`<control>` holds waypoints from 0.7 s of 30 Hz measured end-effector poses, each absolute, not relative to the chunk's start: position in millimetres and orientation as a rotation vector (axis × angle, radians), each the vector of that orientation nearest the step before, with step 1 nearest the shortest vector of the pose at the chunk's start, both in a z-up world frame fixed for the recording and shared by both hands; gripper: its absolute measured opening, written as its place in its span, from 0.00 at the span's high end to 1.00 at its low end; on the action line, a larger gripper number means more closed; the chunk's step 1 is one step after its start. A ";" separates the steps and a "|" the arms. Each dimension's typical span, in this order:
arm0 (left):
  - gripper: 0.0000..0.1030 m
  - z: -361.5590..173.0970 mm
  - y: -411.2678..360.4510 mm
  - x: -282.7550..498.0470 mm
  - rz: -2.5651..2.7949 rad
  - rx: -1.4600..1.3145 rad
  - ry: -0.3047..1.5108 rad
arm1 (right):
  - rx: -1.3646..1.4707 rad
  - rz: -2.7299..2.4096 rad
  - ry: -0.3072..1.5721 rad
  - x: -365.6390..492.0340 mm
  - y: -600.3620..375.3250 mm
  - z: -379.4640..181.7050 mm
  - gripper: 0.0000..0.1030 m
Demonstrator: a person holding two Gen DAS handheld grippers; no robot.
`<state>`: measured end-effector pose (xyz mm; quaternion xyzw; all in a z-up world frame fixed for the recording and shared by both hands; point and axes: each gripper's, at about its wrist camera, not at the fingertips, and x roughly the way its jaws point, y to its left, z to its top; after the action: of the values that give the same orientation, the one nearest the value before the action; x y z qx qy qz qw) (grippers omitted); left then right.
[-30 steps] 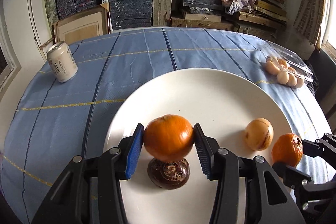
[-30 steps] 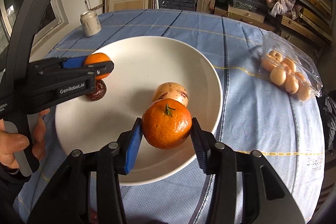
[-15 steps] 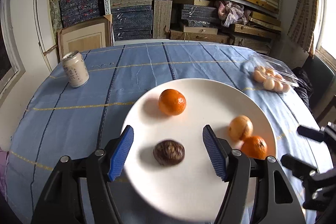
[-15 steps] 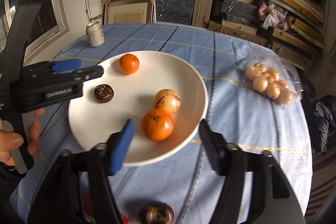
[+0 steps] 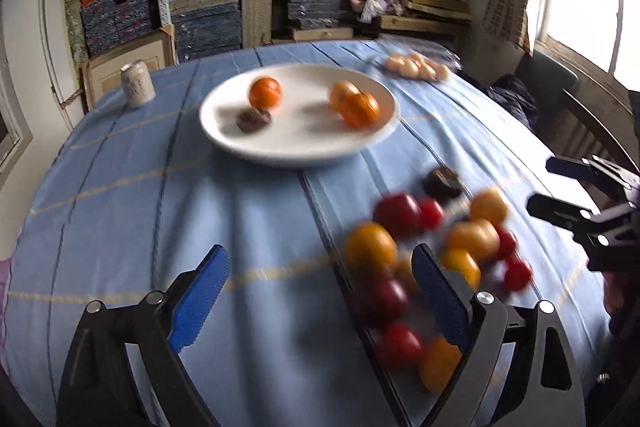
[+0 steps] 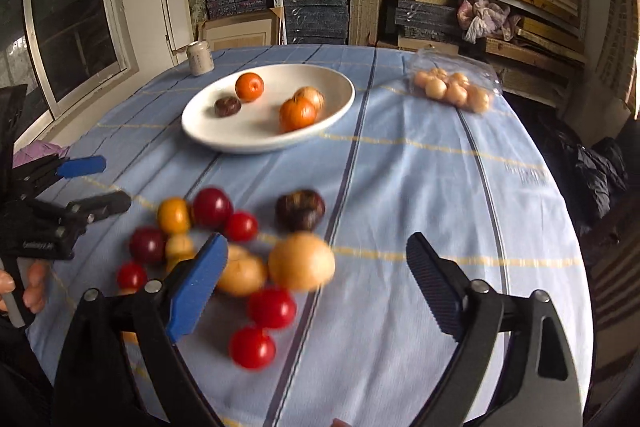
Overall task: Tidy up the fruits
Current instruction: 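Move both tools away from the plate back toward the fruit cluster, then grasp the striped yellow fruit with the left tool while the right tool grasps a pale yellow fruit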
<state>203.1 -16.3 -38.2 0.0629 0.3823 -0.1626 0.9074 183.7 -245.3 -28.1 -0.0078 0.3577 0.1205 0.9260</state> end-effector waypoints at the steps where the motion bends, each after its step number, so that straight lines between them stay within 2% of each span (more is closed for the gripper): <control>1: 0.10 -42.0 -20.1 194.4 -0.344 0.138 0.795 | -0.013 0.240 0.724 174.9 -245.0 -31.3 0.08; 9: 0.10 -59.0 -58.5 134.5 -0.411 0.219 0.752 | -0.007 0.190 0.706 142.4 -242.0 -36.0 0.08; 15: 0.14 -72.2 -74.6 132.5 -0.409 0.258 0.761 | -0.017 0.158 0.685 133.1 -246.6 -26.3 0.08; 17: 0.26 -75.8 -77.6 135.6 -0.420 0.240 0.781 | -0.008 0.149 0.686 133.0 -249.7 -25.2 0.08; 18: 0.26 -76.8 -78.9 135.6 -0.414 0.243 0.779 | 0.001 0.144 0.689 132.6 -252.0 -25.2 0.08; 21: 0.42 -75.8 -79.6 134.6 -0.403 0.256 0.760 | 0.021 0.134 0.694 131.4 -258.6 -25.8 0.08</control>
<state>134.6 -79.6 -75.8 0.1237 0.3676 -0.1949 0.9009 131.4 -258.6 -25.8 0.0101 0.3397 0.0658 0.9382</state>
